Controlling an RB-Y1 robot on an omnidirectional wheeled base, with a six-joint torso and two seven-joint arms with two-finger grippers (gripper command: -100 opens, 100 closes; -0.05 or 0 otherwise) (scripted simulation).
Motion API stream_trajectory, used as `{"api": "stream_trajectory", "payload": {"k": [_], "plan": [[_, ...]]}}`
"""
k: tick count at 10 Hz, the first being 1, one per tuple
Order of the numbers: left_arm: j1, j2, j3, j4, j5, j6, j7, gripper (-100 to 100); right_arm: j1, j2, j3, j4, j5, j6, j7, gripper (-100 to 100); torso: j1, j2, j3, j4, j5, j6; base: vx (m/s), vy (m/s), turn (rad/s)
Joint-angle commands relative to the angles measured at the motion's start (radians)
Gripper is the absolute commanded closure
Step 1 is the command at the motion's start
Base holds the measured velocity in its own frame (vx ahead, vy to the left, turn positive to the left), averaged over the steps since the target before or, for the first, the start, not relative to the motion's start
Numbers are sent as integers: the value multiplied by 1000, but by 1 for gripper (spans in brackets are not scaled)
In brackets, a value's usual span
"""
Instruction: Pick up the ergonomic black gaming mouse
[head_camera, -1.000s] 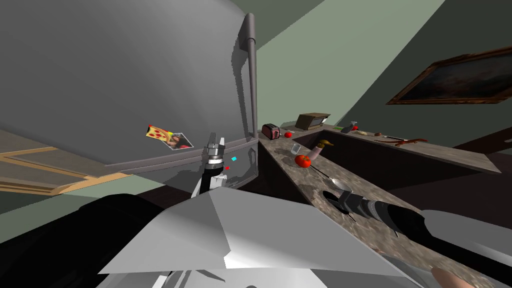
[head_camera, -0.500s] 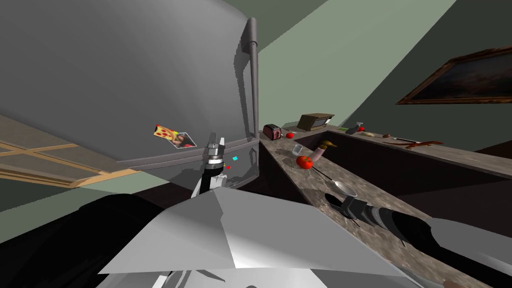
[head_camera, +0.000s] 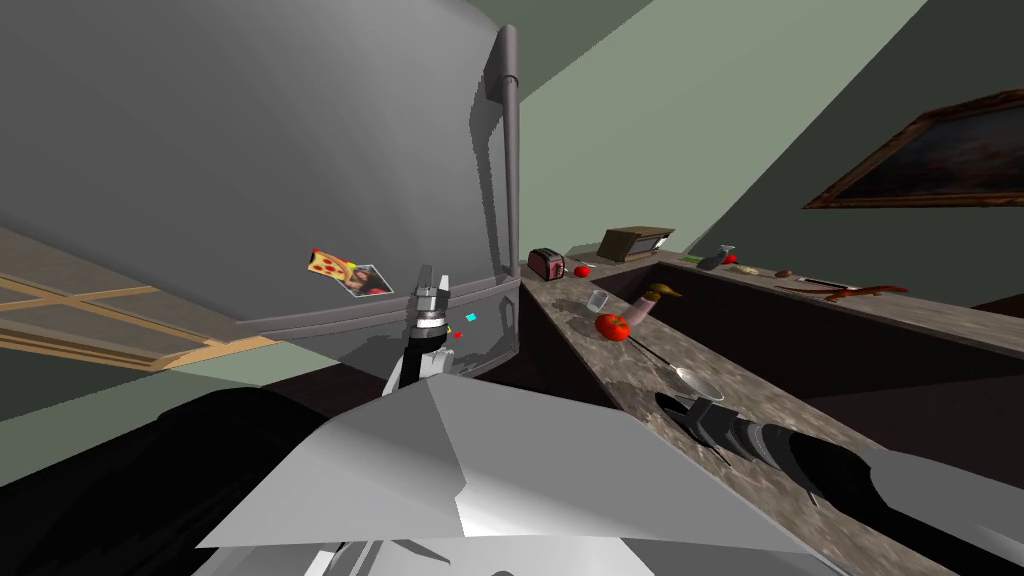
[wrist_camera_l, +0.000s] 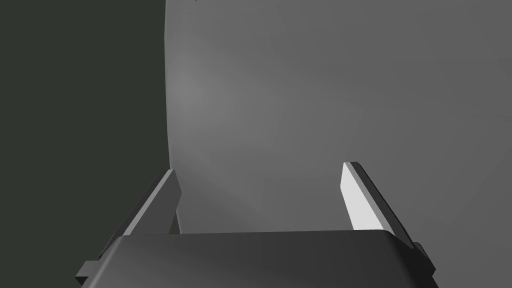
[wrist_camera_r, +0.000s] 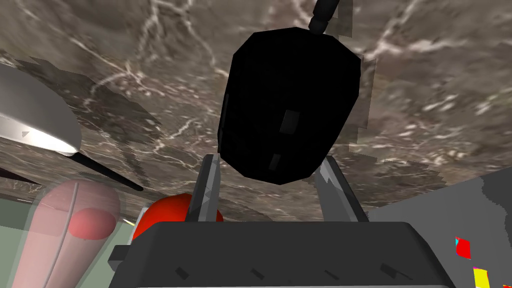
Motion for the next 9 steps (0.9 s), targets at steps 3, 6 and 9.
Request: {"api": "stream_trajectory", "payload": {"k": [3,6,9], "plan": [[0,0,0,0,0,0,0,0,0,0,0,0,0,0,1,100,0,0,0,0,0,0,0,0,0],[0,0,0,0,0,0,0,0,4,-54,-23,-16,-16,-10,-19,100,0,0,0,0,1,1,-14,3,-73],[0,0,0,0,0,0,0,0,-9,-68,-19,-16,-17,-15,-27,0,0,2,1,1,0,1,-24,-4,-46]]}}
